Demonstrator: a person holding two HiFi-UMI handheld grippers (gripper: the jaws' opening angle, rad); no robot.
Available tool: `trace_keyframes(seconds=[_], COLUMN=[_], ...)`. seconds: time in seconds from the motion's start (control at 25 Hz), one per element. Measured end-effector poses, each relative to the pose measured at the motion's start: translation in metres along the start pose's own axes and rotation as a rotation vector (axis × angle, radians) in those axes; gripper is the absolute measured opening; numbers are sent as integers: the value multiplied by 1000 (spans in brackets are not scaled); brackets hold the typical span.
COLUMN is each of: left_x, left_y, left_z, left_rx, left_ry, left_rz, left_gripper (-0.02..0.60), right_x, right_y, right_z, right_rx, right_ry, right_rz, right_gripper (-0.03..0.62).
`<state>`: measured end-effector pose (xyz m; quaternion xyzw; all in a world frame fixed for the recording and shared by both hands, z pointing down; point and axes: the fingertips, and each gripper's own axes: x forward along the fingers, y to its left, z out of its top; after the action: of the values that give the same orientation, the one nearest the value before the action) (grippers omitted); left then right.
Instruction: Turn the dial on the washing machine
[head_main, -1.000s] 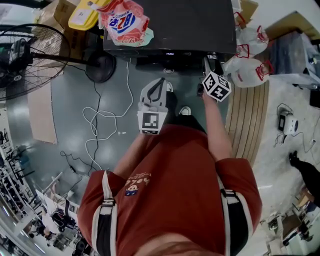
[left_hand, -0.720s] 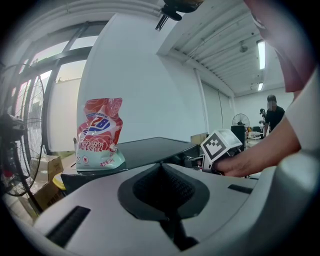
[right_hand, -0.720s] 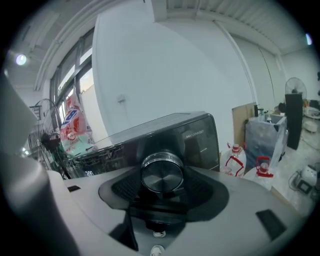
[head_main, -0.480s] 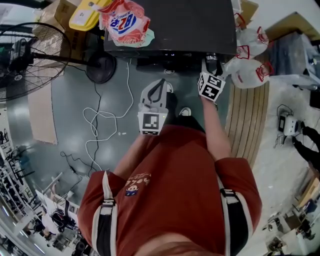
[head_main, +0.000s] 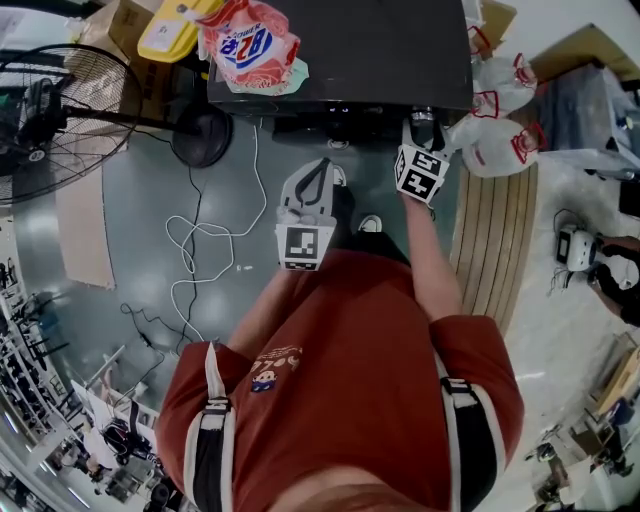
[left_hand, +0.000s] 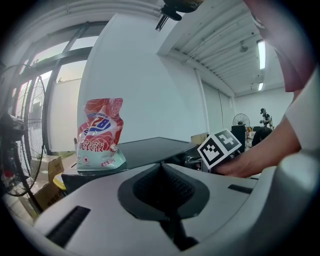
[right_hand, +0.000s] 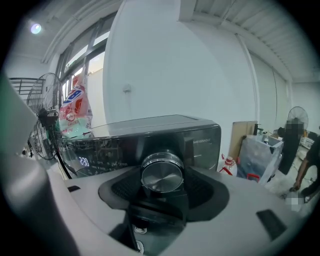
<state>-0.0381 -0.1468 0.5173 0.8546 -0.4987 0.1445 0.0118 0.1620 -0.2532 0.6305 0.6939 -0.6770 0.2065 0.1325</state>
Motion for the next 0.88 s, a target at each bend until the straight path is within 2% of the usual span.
trace_keyframes(seconds=[0.24, 0.72, 0.88], left_x=[0, 2, 2], left_y=[0, -6, -6], left_z=[0, 1, 0], left_rx=[-2, -14, -28], left_ry=[0, -14, -15], left_rz=[-2, -1, 8], left_gripper=[11, 11, 11], right_x=[0, -39, -61], right_y=[-4, -8, -12], right_z=[-4, -47, -47], right_rx=[44, -4, 9], right_ry=[27, 101, 89], right_rz=[33, 65, 75], right_gripper=[303, 311, 310])
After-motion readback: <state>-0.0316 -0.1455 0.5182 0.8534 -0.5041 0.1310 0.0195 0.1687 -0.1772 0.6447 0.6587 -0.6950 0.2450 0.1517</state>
